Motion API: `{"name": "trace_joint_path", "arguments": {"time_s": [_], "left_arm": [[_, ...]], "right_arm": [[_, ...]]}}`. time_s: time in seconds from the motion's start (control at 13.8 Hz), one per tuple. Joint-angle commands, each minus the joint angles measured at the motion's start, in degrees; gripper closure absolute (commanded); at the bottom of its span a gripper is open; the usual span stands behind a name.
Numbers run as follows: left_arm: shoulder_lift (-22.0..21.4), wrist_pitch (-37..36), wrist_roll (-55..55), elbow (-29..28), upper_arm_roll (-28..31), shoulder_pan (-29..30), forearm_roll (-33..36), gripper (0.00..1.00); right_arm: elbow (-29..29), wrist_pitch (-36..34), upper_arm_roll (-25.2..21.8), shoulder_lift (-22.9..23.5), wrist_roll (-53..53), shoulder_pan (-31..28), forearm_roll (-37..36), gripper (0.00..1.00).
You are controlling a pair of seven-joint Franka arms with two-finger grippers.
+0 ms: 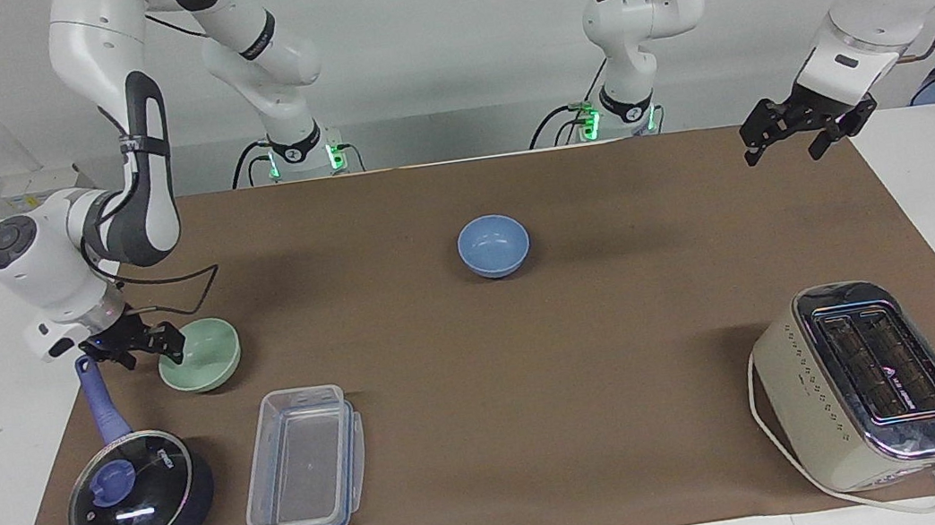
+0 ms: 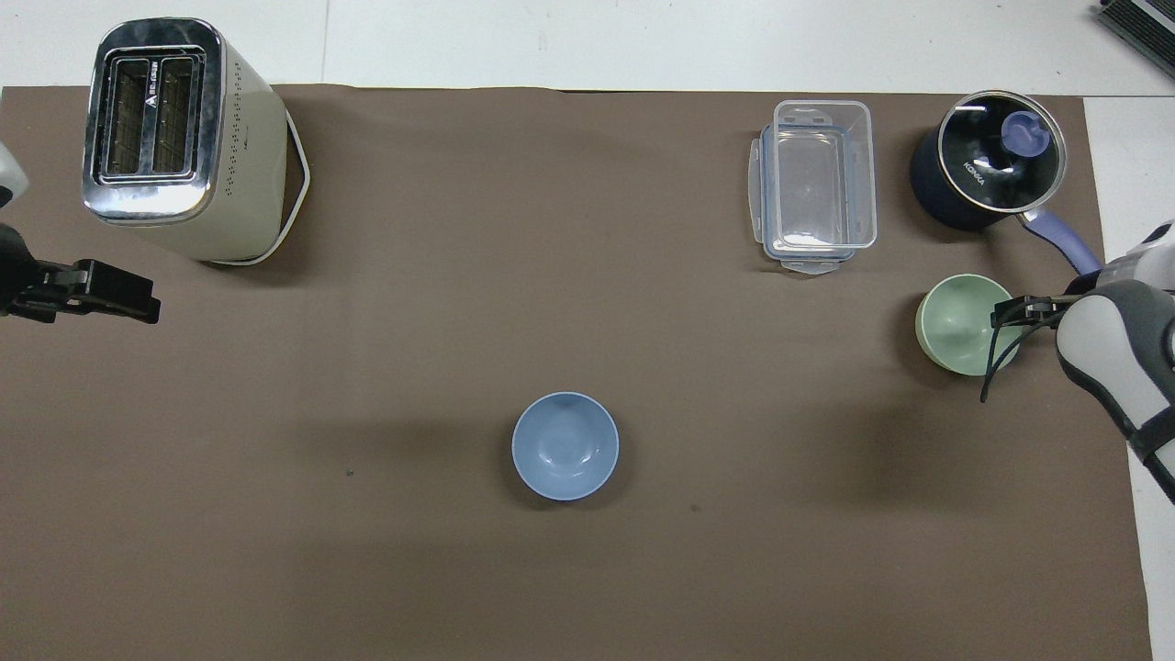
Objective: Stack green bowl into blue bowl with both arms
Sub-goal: 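Reach the right gripper down and grasp the green bowl rim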
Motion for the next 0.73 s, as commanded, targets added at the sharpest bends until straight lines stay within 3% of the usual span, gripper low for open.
{"name": "trace_joint_path", "arguments": {"time_s": [0.0,0.15,0.29,0.65], "left_arm": [[0.04,-0.88,-0.76,0.28,-0.07,0.02,1.23,0.0],[0.04,-0.88,-0.76,0.28,-0.07,0.02,1.23,0.0],[0.04,-0.88,-0.76,0.28,-0.07,0.02,1.23,0.0],[0.04,-0.88,-0.76,0.28,-0.07,0.02,1.23,0.0]], "right_arm": [[-1.77,0.42,0.39,-1.38,-3.07,-0.53,1.14,0.49],[-1.51,0.33,0.48,-1.3,-3.07,-0.44,1.22,0.79],[-1.25,0.33,0.56,-1.21,-3.07,-0.53,1.57,1.0],[-1.07,-3.09,1.0,-3.05,-3.16,0.17,4.83,1.0]]}}
